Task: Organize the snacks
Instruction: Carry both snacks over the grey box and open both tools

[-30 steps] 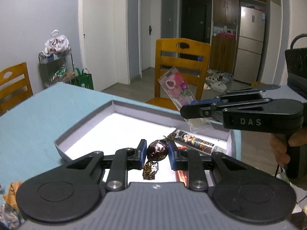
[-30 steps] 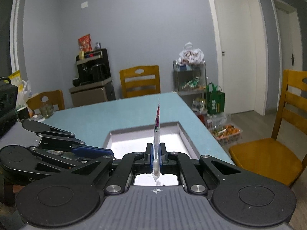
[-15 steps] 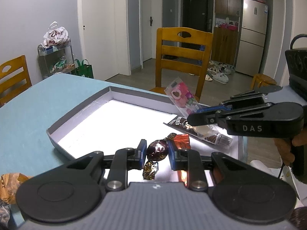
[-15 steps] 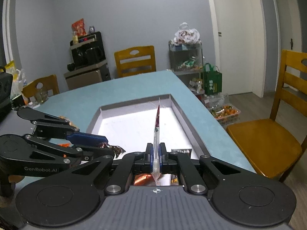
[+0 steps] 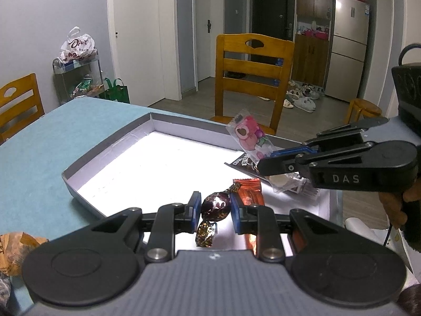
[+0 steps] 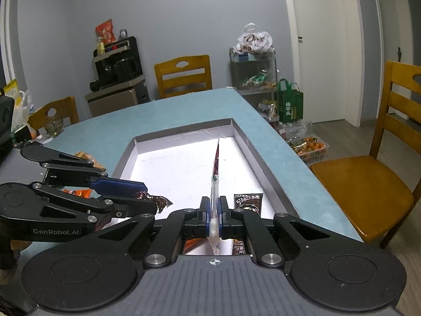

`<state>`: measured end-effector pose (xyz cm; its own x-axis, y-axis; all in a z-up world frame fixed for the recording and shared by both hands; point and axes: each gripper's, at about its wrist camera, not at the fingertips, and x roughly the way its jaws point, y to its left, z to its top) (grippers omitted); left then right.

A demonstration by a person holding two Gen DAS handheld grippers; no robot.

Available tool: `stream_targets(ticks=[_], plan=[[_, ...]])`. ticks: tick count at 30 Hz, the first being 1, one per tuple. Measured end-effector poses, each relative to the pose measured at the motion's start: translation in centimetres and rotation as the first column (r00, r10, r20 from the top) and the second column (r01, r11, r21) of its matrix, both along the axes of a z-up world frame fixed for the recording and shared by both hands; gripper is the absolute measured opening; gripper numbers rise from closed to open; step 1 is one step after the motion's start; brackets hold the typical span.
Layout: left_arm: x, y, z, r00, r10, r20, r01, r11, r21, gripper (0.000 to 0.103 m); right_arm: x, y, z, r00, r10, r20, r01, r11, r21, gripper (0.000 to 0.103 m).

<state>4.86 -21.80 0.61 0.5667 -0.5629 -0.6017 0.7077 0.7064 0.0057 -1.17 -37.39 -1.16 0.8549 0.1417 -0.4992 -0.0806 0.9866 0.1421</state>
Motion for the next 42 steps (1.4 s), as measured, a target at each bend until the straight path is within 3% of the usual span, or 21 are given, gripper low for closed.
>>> stream_targets(ticks=[35,42], plan=[[-0.2,-0.3,-1.5,1.000,0.000,-0.019,0.000,1.000,0.011,0.023,-0.6,0.2,0.1,1.000,0.007,-0.002,-0.007,1.000,0.004,0.011],[-0.3,0.5,-1.1,1.000,0.028,0.001,-0.028,0.999,-0.016,0.043,-1.0,0.0,0.2,1.000,0.001,0.005,-0.001,1.000,0.008,0.011]])
